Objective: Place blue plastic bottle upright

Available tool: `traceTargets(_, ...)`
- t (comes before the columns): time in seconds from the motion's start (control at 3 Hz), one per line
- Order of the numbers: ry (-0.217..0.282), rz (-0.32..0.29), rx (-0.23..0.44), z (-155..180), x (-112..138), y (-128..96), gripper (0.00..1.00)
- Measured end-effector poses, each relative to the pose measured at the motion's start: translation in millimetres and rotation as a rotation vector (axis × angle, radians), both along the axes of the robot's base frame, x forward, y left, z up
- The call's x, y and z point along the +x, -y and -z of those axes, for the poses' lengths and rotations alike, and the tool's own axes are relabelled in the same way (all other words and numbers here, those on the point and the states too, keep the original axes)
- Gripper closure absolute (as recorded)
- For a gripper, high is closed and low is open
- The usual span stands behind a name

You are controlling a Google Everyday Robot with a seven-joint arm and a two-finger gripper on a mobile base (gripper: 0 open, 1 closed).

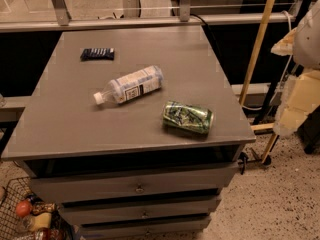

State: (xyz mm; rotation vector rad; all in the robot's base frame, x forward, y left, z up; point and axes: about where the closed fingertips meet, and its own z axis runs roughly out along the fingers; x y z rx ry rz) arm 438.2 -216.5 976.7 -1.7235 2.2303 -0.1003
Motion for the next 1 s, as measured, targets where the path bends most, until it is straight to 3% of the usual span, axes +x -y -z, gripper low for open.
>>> traceTargets(0.67, -0.004, -0.008, 0.002, 0, 1, -3, 0.00)
traceTargets(1.0, -0.009, -0.137, -0.048, 9, 24, -50, 0.00)
